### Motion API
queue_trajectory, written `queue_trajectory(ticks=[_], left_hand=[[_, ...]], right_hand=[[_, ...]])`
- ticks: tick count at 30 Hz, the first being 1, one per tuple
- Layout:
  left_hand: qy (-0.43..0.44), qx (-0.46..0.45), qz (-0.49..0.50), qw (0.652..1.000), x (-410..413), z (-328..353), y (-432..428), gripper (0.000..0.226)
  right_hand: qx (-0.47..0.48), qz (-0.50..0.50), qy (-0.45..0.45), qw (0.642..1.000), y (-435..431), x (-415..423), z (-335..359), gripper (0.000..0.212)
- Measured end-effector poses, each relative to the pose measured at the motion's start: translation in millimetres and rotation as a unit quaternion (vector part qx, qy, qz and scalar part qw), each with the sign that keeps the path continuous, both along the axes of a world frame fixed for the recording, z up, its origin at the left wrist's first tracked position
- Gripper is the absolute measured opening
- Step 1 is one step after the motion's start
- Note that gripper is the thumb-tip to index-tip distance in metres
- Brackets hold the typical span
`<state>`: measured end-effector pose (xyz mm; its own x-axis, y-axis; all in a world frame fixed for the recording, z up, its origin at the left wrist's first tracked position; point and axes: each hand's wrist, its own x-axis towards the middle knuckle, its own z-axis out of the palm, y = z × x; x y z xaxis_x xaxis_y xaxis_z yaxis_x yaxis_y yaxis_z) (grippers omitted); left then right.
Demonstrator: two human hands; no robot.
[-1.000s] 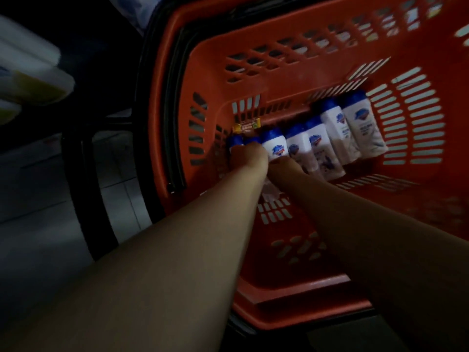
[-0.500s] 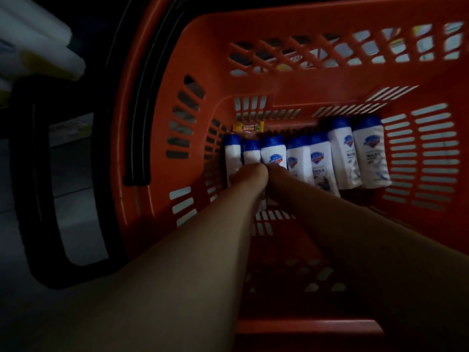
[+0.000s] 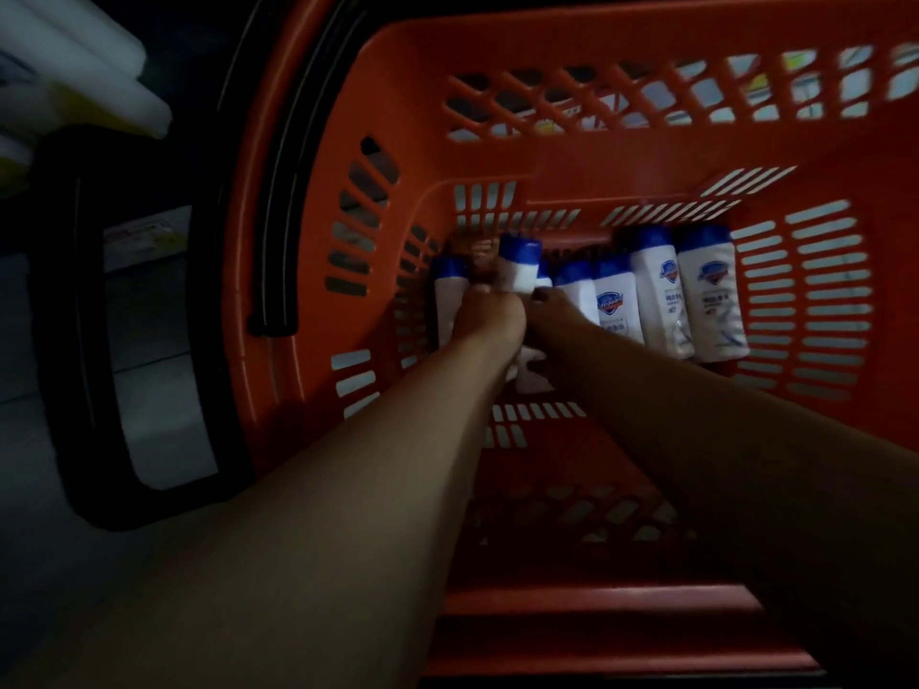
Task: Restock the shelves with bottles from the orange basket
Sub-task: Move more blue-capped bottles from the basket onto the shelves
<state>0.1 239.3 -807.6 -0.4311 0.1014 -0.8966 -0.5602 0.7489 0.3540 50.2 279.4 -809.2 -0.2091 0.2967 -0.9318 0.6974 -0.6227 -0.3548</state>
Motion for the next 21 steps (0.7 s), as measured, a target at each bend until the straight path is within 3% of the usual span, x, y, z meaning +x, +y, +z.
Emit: queue_trajectory(ticks=[3, 6, 14, 16, 21], left_hand=[[0.050, 0.051, -0.017, 0.997, -11.2, 17.1, 1.2, 0.035], [0.087, 0.093, -0.031, 0.991, -18.8, 38.3, 1.8, 0.041], [-0.004, 0.206, 0.045, 0.978, -13.9, 152.7, -10.7, 0.031], [0.006, 0.224, 0.052, 0.973, -11.1, 185.6, -14.4, 0.020], [0.067, 0.280, 0.058, 0.956, -5.3, 275.1, -21.6, 0.027]], right_hand=[[0.053, -0.006, 0.005, 0.999, 11.8, 0.9, 11.0, 0.048], [0.042, -0.010, 0.004, 0.999, 17.8, 4.1, 35.1, 0.042], [-0.050, -0.176, 0.108, 0.977, 21.0, 19.8, 155.9, 0.041], [-0.058, -0.177, 0.139, 0.973, 21.2, 24.3, 189.3, 0.042], [-0.017, -0.117, 0.209, 0.971, 18.6, 32.2, 269.0, 0.023]])
